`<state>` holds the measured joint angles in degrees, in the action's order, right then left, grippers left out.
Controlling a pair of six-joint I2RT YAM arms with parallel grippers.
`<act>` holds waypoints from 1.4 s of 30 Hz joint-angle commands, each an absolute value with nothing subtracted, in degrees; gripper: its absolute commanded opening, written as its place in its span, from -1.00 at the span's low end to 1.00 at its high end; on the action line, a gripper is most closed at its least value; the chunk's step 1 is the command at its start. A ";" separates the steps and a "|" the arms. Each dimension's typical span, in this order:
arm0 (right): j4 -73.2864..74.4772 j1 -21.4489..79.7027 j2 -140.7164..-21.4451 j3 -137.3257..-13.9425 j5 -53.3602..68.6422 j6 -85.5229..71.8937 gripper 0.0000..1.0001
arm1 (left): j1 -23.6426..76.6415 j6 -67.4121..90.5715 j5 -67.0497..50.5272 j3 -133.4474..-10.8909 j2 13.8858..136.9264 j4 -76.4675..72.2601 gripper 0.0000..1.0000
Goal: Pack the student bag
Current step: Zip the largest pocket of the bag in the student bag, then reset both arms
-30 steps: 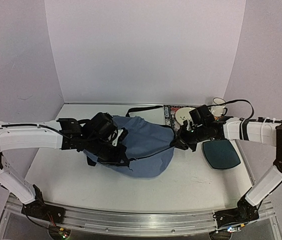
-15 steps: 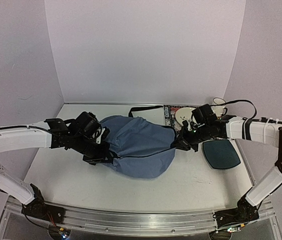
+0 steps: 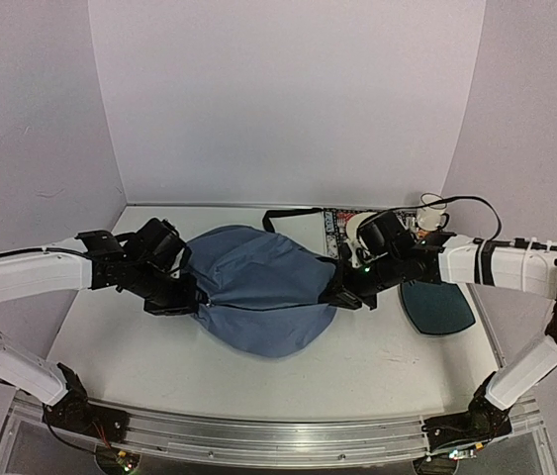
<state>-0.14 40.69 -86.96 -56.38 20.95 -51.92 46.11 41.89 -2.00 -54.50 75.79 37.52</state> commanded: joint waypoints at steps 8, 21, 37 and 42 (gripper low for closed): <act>14.19 39.68 -84.66 -68.62 0.38 -36.35 0.02 | 43.48 39.63 14.76 -59.09 68.84 40.59 -0.57; 16.24 29.96 -75.65 -68.52 -32.77 -17.82 0.96 | 27.45 31.87 17.67 -61.87 63.56 37.35 0.80; 16.06 29.42 -43.02 -58.08 -52.27 -9.95 0.97 | 14.07 23.32 31.69 -65.27 38.49 34.96 0.99; 15.87 29.37 -37.03 -55.64 -51.93 -7.60 0.97 | 14.08 19.51 34.48 -63.18 30.43 33.46 0.99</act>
<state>16.03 29.52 -39.51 -57.98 -49.95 -10.57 14.24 23.88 29.74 -63.40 34.39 35.64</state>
